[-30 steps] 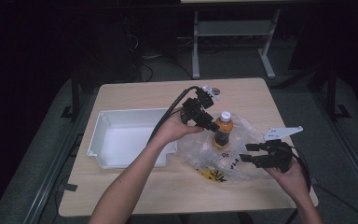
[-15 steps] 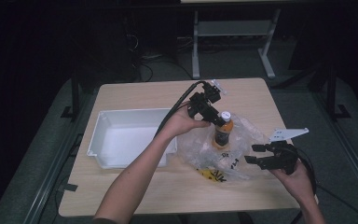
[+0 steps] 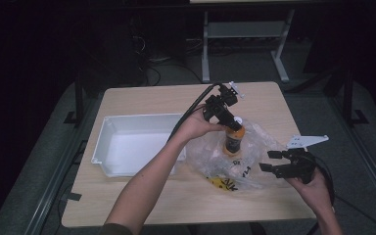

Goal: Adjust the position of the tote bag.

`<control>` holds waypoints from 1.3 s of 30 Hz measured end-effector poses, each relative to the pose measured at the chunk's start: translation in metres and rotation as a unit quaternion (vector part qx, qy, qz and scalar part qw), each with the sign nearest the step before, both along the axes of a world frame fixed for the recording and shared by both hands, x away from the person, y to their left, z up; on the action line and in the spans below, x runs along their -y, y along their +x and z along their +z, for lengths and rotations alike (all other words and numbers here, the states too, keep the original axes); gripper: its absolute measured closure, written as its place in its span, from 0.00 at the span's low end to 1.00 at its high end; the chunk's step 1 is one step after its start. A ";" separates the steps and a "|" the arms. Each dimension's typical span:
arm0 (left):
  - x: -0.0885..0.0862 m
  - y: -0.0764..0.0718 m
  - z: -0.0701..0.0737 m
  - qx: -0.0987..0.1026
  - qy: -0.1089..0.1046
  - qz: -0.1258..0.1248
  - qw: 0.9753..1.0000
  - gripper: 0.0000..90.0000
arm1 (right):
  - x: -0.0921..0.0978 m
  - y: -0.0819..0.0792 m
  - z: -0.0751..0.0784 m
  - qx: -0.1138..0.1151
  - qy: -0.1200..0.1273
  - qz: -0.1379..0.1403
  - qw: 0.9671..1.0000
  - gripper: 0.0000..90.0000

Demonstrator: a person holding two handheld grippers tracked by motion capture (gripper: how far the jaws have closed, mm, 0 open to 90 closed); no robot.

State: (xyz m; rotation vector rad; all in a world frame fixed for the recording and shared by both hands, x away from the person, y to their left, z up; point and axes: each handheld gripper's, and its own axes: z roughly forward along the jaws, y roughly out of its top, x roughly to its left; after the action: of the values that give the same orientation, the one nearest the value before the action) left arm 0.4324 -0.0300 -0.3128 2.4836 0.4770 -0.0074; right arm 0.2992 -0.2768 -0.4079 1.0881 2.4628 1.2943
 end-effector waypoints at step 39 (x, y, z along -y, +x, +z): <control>0.015 -0.001 -0.003 0.031 0.024 -0.007 0.999 0.65 | 0.004 0.001 0.000 0.010 0.004 -0.003 1.000 0.37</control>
State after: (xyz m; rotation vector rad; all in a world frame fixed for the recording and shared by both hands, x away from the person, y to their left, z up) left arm 0.4310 -0.0451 -0.3154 2.5265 0.4371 0.0772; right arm 0.2998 -0.2804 -0.4082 1.0786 2.4403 1.3087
